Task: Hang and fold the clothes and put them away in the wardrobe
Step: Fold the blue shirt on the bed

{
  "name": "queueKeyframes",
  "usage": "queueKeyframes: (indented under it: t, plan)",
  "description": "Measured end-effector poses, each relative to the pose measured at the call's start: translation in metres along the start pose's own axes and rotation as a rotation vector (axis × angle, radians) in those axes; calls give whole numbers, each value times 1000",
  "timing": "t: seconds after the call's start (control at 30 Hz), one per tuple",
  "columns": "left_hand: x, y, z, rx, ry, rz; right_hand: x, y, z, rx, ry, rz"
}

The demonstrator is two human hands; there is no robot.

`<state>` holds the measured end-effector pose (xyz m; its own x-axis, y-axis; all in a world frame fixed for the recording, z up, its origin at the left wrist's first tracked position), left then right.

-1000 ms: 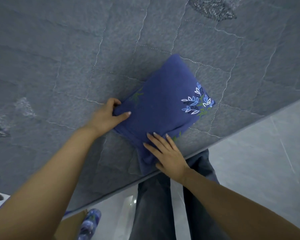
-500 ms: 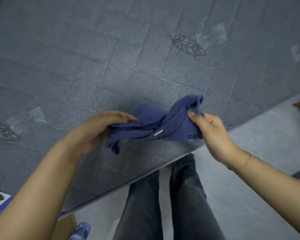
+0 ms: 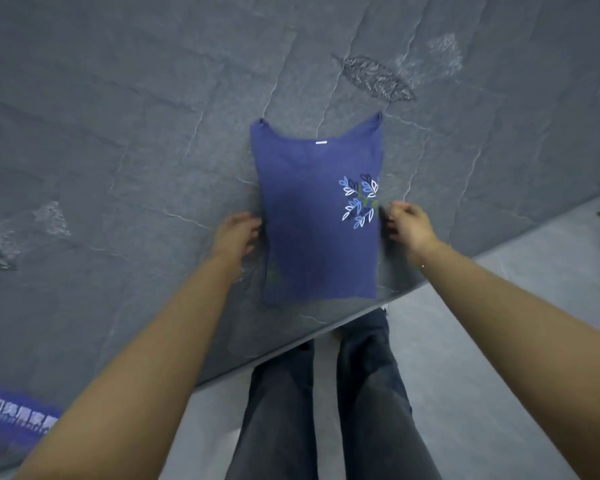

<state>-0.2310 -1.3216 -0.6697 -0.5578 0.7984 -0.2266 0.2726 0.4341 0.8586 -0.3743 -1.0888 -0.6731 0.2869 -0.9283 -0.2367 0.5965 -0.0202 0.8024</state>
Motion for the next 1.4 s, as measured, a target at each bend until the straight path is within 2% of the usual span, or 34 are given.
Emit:
queueKeyframes:
  t: [0.13, 0.23, 0.33, 0.43, 0.57, 0.7, 0.9, 1.03, 1.13, 1.2, 1.27, 1.33, 1.4]
  plan:
    - [6, 21, 84, 25, -103, 10, -16, 28, -73, -25, 35, 17]
    - [6, 34, 118, 53, -183, -71, -19, 53, -105, 3, 84, 86]
    - [5, 42, 128, 118, -58, -148, -18, 64, -116, -14, 23, 93]
    - [8, 39, 130, 170, -50, -112, -19, 63, -114, -23, -15, 105]
    - [-4, 43, 147, 62, 191, -94, -34, 67, -117, -7, 27, 150]
    - [-9, 59, 168, 0, 226, -79, -40, 75, -128, -5, 143, 210]
    - [-8, 31, 134, 24, 192, -58, -28, 58, -117, -58, 164, 141]
    - [-3, 3, 89, 69, 229, -3, -7, 22, -78, -84, -37, 88]
    - [11, -24, 43, 82, 334, 148, 9, -14, -33, -123, -218, 38]
    - [20, -42, 12, 84, 399, 271, 18, -37, -6, -96, -300, 136]
    - [28, -56, -12, 86, 385, 386, 25, -54, 13, -61, -355, 317]
    - [35, -67, -29, 46, 306, 438, 32, -66, 24, -3, -386, 472]
    - [43, -74, -37, 15, 247, 418, 37, -73, 31, 51, -357, 520]
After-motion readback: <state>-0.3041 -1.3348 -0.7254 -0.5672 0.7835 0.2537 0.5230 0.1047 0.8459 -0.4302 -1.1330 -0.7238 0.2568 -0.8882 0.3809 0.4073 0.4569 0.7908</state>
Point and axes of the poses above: each hand's wrist, its own y-axis away from the middle knuckle, its own x-axis out of the palm, z = x × y, the point moved 1 cm from there along -y, towards the middle knuckle, and after that the axes turned 4 degrees about -y, right-handed, at the moved point
